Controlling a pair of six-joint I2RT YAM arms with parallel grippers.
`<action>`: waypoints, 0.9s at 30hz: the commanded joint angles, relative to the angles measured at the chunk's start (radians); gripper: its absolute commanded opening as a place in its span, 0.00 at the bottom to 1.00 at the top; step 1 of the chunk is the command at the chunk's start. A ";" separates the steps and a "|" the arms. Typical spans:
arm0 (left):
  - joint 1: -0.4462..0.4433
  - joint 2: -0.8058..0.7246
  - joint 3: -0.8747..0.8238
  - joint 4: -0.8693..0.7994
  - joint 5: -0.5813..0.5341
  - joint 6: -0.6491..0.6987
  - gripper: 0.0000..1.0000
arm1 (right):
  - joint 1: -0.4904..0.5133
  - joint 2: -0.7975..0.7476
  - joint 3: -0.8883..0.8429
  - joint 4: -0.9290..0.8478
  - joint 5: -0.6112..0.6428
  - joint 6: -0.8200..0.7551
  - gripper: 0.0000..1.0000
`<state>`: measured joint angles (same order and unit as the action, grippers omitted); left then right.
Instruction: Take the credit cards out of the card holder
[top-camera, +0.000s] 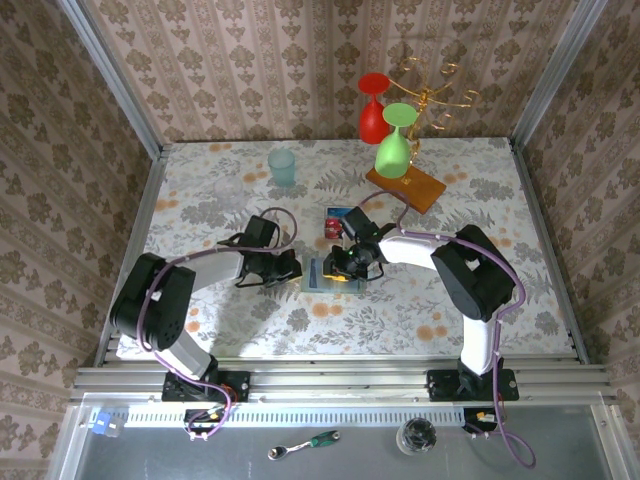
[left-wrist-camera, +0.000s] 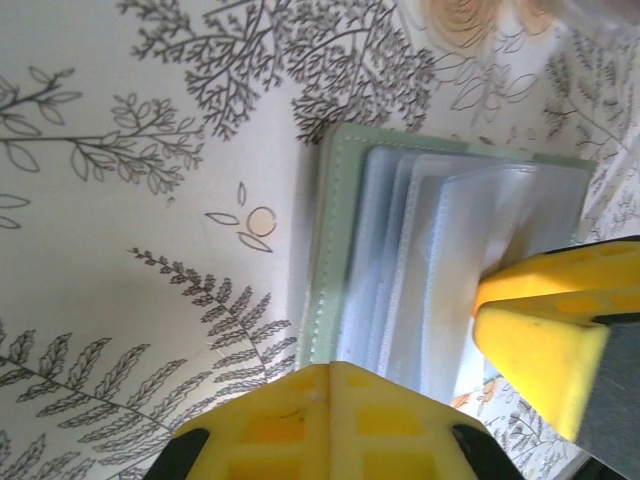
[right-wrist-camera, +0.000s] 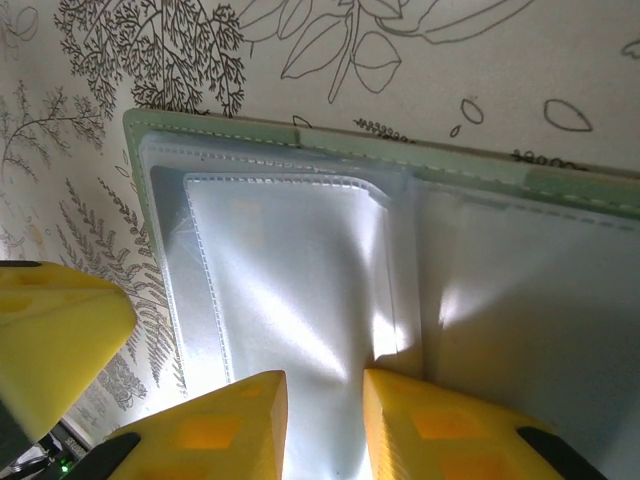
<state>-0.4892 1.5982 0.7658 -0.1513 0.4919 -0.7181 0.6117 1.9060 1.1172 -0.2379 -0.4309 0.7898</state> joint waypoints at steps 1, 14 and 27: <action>0.008 -0.033 0.039 -0.030 -0.004 -0.012 0.08 | -0.012 -0.014 -0.031 0.003 -0.005 0.011 0.29; -0.055 0.034 0.104 0.031 0.024 -0.061 0.30 | -0.049 -0.009 -0.104 0.122 -0.082 0.052 0.28; -0.081 0.115 0.133 0.023 0.025 -0.080 0.32 | -0.076 0.011 -0.156 0.213 -0.150 0.075 0.27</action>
<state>-0.5621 1.6985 0.8677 -0.1192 0.5018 -0.7864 0.5434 1.8984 0.9916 -0.0208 -0.6025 0.8490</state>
